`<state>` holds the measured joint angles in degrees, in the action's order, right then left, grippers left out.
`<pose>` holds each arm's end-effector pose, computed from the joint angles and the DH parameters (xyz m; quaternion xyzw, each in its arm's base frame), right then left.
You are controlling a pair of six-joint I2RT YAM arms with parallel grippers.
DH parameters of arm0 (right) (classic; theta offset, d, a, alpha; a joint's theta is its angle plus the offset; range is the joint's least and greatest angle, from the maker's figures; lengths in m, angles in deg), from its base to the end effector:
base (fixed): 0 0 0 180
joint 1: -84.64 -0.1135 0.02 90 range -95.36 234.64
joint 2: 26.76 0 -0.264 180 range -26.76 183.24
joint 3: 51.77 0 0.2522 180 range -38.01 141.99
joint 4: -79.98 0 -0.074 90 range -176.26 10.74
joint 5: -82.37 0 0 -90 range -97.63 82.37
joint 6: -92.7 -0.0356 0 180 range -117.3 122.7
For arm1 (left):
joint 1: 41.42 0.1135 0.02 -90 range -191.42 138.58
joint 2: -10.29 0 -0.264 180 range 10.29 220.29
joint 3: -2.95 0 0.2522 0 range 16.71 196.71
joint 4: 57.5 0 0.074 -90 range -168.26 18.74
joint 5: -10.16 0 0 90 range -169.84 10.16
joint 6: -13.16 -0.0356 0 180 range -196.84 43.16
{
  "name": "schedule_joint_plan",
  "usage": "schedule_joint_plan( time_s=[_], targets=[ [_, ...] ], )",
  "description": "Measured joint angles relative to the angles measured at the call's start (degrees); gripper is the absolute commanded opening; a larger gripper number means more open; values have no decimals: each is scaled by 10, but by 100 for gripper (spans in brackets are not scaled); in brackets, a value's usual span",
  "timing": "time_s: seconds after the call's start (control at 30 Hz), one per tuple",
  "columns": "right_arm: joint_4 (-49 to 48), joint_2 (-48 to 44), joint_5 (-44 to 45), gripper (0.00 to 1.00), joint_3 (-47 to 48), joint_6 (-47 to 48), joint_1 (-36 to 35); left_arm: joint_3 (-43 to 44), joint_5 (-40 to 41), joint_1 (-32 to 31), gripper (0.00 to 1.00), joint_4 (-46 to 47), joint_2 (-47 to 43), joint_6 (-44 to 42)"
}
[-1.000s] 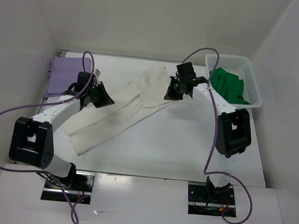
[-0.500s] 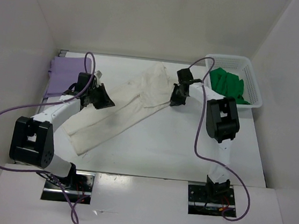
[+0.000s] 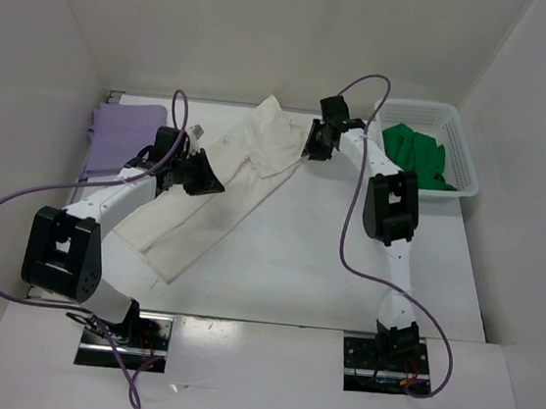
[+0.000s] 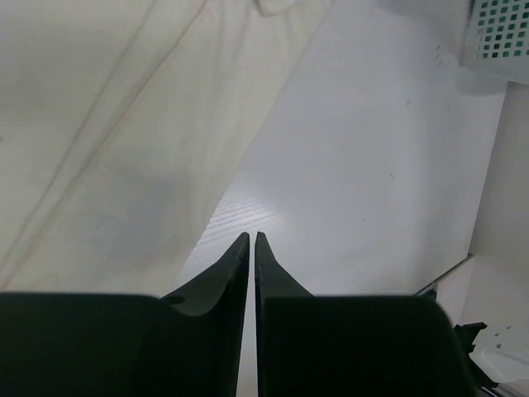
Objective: Fold and stack the t-shirts
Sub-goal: Rotate the tshirt 95 degrees
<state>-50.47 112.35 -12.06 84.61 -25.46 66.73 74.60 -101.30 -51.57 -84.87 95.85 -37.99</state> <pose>0.5115 0.1682 0.1877 0.0720 0.9429 0.1601 0.2829 0.3175 -0.0701 0.2454 -0.1474 0.8862 -0.3224 0.2984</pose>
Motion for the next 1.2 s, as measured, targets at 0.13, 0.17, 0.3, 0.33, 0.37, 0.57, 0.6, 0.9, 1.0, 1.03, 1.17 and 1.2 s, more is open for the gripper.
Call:
schedule_joint_plan(
  time_s=[0.13,0.17,0.3,0.33,0.37,0.57,0.6,0.9,1.0,1.03,1.17,1.2],
  targets=[
    [-29,-157,-35,41,-208,-17,-6,11,-3,-5,14,-1,0,-1],
    [-37,-196,-47,44,-256,-26,-10,13,-3,-5,14,-2,0,-2],
    [-101,-294,-101,57,-392,-68,-63,14,-2,-5,14,-9,0,-15],
    [-125,-303,-116,57,-418,-84,-87,14,-2,-5,14,-13,0,-17],
    [-149,-305,-129,57,-441,-102,-115,14,-2,-3,15,-18,0,-20],
    [-243,-275,-183,43,-518,-193,-225,0,-2,13,18,-33,0,-36],
    [-256,-263,-186,41,-518,-205,-226,-4,-2,16,19,-37,0,-40],
    [-289,-189,-171,46,-462,-238,-203,-19,-16,16,24,-38,0,-41],
    [-304,-179,-170,34,-454,-245,-203,-19,-19,16,26,-35,0,-40],
    [-308,-177,-170,26,-454,-246,-203,-19,-20,16,26,-32,0,-40],
    [-308,-167,-172,5,-451,-241,-198,-13,-23,13,31,-30,5,-40],
    [-307,-167,-172,2,-452,-235,-197,-7,-23,12,32,-29,11,-40]
  ],
)
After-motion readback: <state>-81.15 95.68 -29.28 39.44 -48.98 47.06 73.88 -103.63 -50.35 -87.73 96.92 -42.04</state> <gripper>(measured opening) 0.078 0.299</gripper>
